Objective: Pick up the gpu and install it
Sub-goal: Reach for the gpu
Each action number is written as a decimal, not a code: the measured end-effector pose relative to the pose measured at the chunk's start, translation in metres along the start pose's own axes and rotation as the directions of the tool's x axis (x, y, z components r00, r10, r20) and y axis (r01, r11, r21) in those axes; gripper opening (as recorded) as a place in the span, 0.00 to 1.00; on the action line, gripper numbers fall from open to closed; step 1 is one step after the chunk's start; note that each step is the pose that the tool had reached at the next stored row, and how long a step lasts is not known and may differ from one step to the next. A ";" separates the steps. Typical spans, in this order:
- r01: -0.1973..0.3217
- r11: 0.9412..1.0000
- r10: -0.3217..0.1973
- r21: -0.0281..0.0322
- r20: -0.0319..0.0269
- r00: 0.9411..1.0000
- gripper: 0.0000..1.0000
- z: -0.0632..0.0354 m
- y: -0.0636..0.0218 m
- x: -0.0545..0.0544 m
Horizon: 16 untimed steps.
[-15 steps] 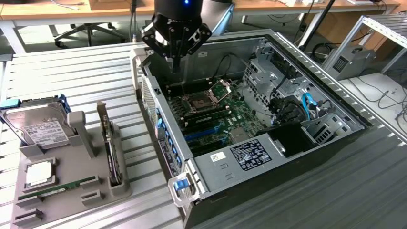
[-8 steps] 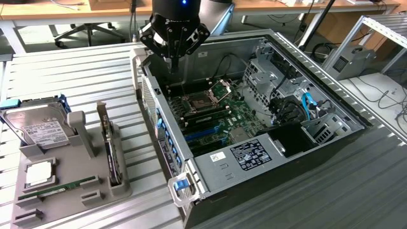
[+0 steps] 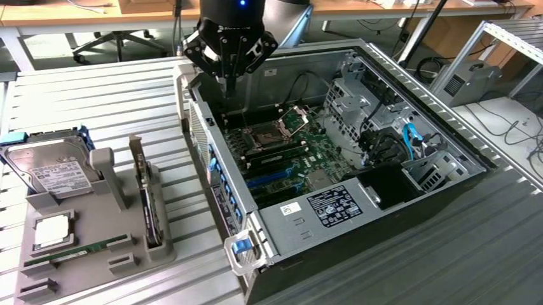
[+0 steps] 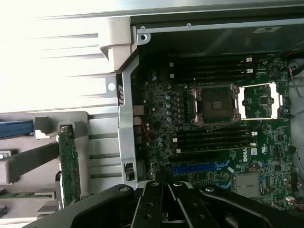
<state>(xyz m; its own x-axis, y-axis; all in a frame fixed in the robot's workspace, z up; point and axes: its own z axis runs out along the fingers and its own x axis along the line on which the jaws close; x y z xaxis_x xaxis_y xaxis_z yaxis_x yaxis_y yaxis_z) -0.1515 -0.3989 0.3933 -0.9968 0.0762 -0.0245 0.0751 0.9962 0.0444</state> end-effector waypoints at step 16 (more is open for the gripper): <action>0.000 1.000 0.000 0.000 0.000 1.000 0.11 -0.0002 -0.0004 0.006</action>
<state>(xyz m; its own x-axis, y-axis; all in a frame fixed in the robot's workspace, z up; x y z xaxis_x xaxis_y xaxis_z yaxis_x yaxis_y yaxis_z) -0.1573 -0.3989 0.3933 -0.9968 0.0762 -0.0245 0.0751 0.9962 0.0444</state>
